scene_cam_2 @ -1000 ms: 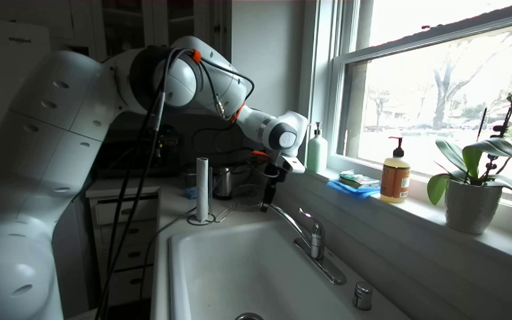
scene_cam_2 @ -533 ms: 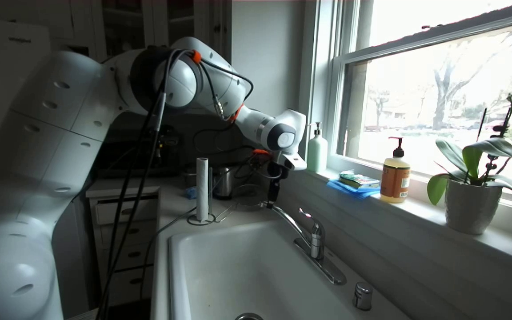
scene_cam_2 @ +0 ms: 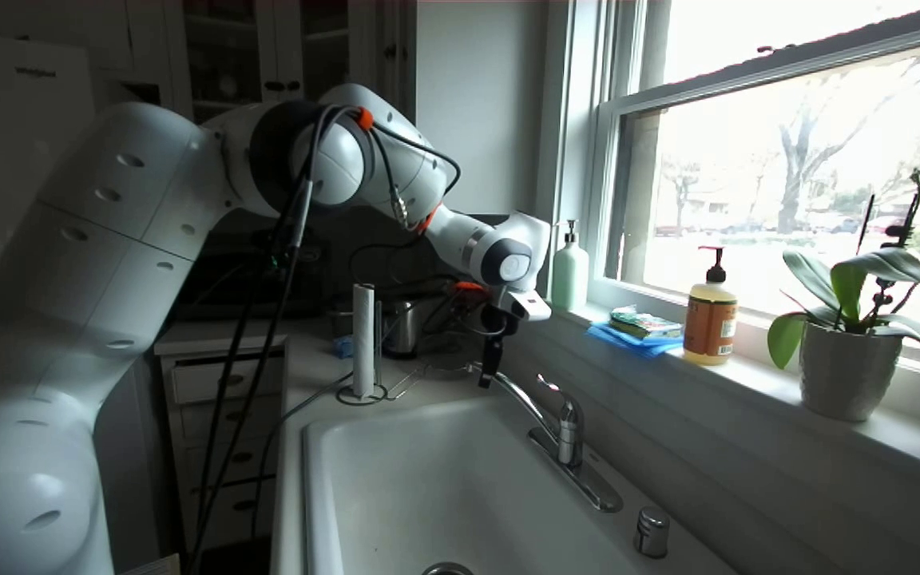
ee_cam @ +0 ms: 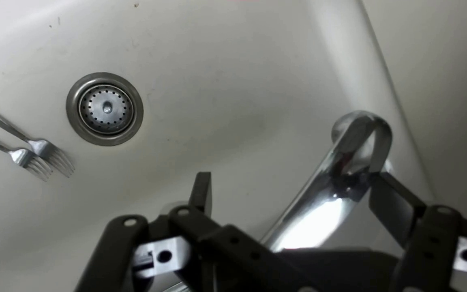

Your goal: Move the tap to the right

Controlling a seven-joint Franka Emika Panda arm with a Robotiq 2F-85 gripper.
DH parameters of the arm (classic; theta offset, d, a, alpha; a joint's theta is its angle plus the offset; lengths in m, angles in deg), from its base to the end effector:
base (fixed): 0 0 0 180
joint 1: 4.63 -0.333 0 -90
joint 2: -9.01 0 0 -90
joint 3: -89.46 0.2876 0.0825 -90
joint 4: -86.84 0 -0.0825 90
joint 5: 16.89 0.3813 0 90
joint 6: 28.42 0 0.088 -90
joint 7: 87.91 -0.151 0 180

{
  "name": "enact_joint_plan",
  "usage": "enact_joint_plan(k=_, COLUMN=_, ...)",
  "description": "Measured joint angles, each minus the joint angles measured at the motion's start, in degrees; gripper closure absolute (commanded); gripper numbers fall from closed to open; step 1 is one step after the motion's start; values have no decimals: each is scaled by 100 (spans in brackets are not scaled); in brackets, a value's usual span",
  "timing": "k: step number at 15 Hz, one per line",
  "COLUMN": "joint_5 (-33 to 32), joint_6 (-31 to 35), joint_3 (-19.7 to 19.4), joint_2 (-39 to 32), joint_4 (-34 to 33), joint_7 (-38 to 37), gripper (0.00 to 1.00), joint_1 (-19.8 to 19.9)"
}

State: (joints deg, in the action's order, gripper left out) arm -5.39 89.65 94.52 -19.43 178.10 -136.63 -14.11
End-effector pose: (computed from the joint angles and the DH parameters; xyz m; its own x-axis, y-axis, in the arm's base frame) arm 0.6417 0.1804 0.2794 0.7558 -0.6277 -0.1868 -0.6511 -0.7506 -0.1122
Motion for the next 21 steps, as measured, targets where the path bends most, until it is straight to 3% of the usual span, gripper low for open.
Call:
enact_joint_plan(k=10, joint_5=-302, joint_6=-507, joint_3=-35, joint_2=85, joint_4=10, joint_7=64, gripper=0, joint_1=-54)
enact_joint_plan(k=21, joint_5=-816, joint_6=-916, joint_3=-164, joint_2=692, joint_4=788, joint_7=1281, gripper=0, joint_1=-37)
